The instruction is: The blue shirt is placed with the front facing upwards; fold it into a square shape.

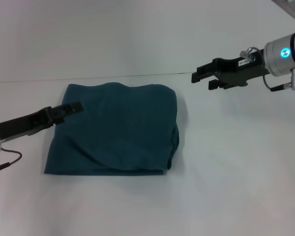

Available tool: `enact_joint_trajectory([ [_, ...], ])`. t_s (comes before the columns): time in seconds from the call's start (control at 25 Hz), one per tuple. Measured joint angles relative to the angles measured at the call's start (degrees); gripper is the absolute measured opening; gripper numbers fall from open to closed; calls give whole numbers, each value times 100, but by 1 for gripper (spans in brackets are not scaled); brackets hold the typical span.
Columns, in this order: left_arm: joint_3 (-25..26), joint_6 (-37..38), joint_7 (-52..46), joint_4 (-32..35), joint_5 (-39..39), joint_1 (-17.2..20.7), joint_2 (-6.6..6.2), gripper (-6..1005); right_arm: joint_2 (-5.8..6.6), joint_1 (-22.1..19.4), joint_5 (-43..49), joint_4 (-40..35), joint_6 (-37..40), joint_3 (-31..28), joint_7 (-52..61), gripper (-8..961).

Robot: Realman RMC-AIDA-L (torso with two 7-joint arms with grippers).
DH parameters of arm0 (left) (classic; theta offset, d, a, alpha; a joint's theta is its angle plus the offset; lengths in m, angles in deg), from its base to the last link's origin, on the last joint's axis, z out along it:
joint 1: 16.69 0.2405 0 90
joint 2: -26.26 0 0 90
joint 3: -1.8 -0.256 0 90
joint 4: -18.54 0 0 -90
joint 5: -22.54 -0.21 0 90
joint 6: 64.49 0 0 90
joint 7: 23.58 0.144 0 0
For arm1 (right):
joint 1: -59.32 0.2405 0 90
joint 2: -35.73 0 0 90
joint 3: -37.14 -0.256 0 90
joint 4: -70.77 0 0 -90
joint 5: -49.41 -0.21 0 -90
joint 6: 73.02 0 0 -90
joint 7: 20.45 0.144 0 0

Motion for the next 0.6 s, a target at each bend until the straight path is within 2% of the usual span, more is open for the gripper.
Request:
enact_joint_trajectory([
  [0.28,2,-373,16,663,-953,-27,168,932,47,-82,-2,-133,244,-25,5,647],
  [0.36,-2,-623,40,849,-1593,-49,277,932,55,-105,-3,-142,258,-30,6,647],
  [0.6,3,-902,12,855,-2010,-95,368,932,64,-123,-3,-165,290,-42,9,647],
])
